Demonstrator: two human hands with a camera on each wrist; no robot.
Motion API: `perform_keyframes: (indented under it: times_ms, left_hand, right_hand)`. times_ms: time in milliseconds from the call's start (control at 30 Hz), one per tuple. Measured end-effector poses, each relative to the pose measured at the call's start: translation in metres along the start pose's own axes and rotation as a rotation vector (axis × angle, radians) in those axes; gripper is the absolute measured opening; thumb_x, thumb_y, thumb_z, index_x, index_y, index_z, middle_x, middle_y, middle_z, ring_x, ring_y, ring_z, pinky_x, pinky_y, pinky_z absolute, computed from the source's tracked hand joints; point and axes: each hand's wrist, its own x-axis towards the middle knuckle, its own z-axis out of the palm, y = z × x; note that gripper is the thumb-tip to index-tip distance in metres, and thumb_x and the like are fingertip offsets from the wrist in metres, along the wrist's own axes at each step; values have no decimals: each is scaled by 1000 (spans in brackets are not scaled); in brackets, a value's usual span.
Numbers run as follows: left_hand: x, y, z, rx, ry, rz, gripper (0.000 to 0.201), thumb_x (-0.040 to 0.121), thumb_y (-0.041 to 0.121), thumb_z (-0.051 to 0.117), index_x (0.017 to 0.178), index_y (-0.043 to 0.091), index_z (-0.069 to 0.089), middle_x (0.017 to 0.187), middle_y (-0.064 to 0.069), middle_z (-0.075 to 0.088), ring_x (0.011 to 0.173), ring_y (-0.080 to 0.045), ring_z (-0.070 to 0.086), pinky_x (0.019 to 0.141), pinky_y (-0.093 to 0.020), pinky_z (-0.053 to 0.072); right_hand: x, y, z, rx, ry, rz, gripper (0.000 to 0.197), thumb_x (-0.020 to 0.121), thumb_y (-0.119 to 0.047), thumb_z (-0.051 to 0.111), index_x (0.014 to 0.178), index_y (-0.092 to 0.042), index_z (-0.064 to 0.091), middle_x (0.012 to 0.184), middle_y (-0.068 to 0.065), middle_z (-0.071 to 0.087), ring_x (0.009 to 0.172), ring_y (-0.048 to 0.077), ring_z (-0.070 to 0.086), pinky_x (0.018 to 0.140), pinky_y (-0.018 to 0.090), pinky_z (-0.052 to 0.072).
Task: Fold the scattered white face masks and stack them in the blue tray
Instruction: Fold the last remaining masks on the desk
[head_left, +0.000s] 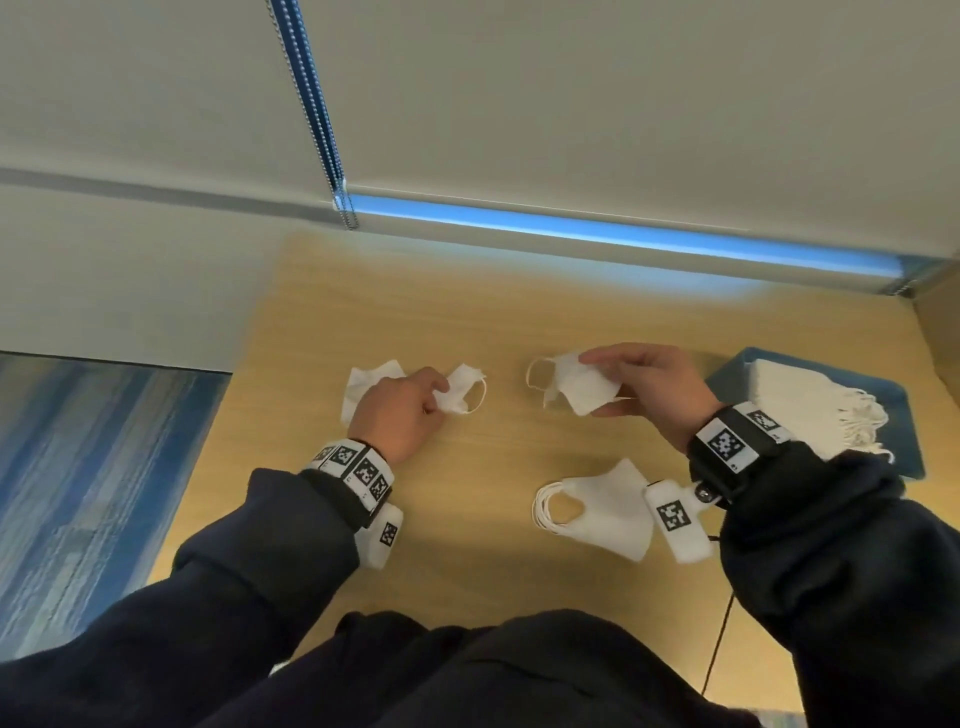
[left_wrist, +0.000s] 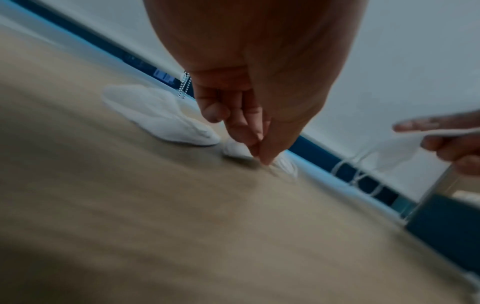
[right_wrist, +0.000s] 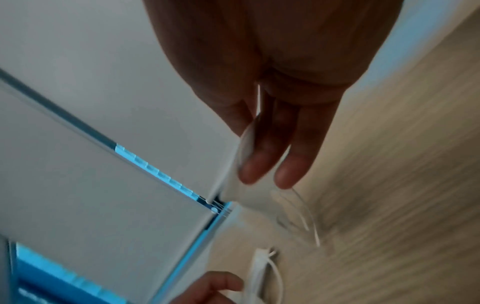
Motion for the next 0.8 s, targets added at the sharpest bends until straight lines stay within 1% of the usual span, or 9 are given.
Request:
perform_keyframes:
  times_ms: [67, 167, 267, 367, 433, 533, 633, 700, 800]
  left_hand:
    - [-4, 9, -10, -164, 52, -23, 24, 84, 21, 75, 106, 30, 74, 83, 15, 72, 80, -7, 68, 77, -27, 55]
    - [-11, 17, -24, -578, 57, -169, 20, 80, 11, 77, 94, 25, 79, 83, 6, 76, 77, -10, 72, 75, -26, 58]
    - [-20, 19, -23, -1145, -140, -482, 23, 89, -4, 65, 108, 8, 72, 101, -15, 76, 79, -21, 75, 72, -36, 63]
    - [-31, 11, -11, -1444, -148, -668, 29, 91, -8, 61, 119, 2, 62, 107, -18, 71, 81, -24, 76, 62, -32, 63]
    - [-38, 6, -6, -1434, -126, -681, 44, 86, -11, 67, 127, 4, 58, 119, -18, 67, 93, -28, 74, 65, -33, 63]
    - [-50, 9, -16, -1057, -99, -505, 60, 78, -9, 77, 129, 16, 58, 112, -13, 69, 100, -25, 70, 76, -37, 62]
    - [-53, 19, -44, -601, -36, -250, 43, 75, 5, 83, 104, 34, 69, 86, 8, 78, 88, -4, 72, 80, -27, 54]
    - [-55, 32, -69, -396, -28, -98, 30, 78, 14, 84, 89, 40, 74, 80, 17, 75, 83, 7, 68, 77, -20, 50]
    - [-60, 57, -106, -290, -193, 118, 17, 84, 21, 81, 91, 36, 81, 87, 18, 76, 87, 2, 66, 81, -19, 49]
  right_hand:
    - [-6, 2, -3, 9, -55, 4, 35, 93, 8, 59, 122, -8, 70, 117, 29, 67, 100, 25, 71, 80, 40, 63]
    - [-16, 5, -4, -129, -85, -74, 48, 87, 15, 60, 126, -11, 66, 113, 14, 74, 102, 20, 73, 86, 42, 61]
    - [-15, 9, 0, -338, 84, -168, 15, 88, -10, 73, 97, -21, 78, 86, 2, 77, 75, 18, 72, 66, 37, 55]
    - [-9, 13, 6, -498, 273, -211, 18, 83, -36, 81, 94, -23, 78, 103, -3, 60, 92, 12, 55, 82, 29, 39]
    - [-9, 9, 10, -520, 311, -229, 23, 82, -36, 82, 96, -19, 75, 109, -4, 53, 100, 11, 49, 89, 27, 36]
    - [-13, 6, 20, -388, 198, -225, 16, 84, -32, 80, 84, -15, 77, 85, -2, 69, 81, 21, 63, 71, 32, 47]
    - [-12, 5, 25, -233, 203, -144, 16, 78, -29, 85, 87, -17, 78, 84, 4, 76, 80, 26, 72, 66, 40, 56]
    - [-13, 3, 28, -132, 205, -111, 19, 80, -23, 84, 93, -11, 77, 90, 11, 77, 78, 24, 72, 60, 35, 57]
    - [-20, -3, 35, 36, 99, -80, 16, 90, -14, 75, 97, 0, 75, 97, 16, 75, 84, 27, 71, 59, 32, 60]
